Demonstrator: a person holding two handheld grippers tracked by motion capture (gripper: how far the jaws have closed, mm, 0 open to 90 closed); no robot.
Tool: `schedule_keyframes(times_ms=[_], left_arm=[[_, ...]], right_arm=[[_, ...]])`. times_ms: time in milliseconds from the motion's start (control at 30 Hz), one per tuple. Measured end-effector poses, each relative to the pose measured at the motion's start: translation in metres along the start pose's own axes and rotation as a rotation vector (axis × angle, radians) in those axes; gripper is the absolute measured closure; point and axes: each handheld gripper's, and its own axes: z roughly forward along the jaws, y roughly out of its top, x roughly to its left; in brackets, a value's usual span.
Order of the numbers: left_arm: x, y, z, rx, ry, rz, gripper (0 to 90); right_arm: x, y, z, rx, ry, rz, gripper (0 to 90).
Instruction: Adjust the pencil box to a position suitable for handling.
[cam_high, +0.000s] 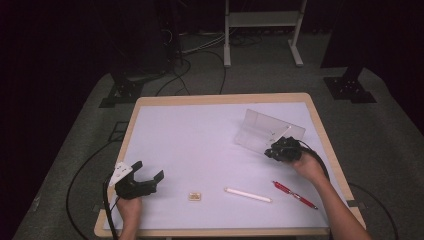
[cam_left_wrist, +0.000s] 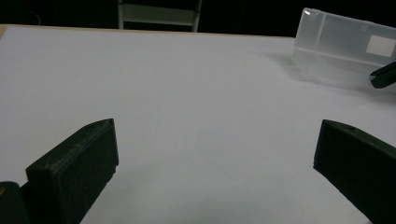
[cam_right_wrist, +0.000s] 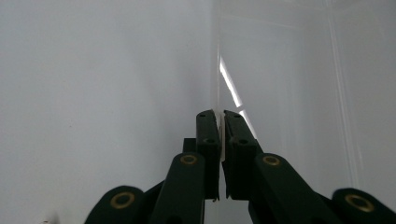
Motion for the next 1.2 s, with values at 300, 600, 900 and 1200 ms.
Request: schedule_keyframes(times_ms=[300, 600, 900, 1200], left_arm=[[0.000, 0.000, 0.000, 0.002, 0.002, 0.000, 0.0], [0.000, 0.000, 0.000, 0.000, 0.000, -0.002, 0.0], [0.000, 0.000, 0.000, -0.003, -0.001, -0.004, 0.0], [0.001, 0.000, 0.000, -0.005, -0.004, -0.005, 0.0]], right_arm=[[0.013, 0.017, -0.014, -0.052, 0.026, -0.050, 85.4], [0.036, 0.039, -0.015, -0.080, 0.071, -0.125, 85.3], [0.055, 0.060, -0.007, -0.090, 0.121, -0.187, 85.1], [0.073, 0.073, 0.011, -0.069, 0.173, -0.227, 85.0]])
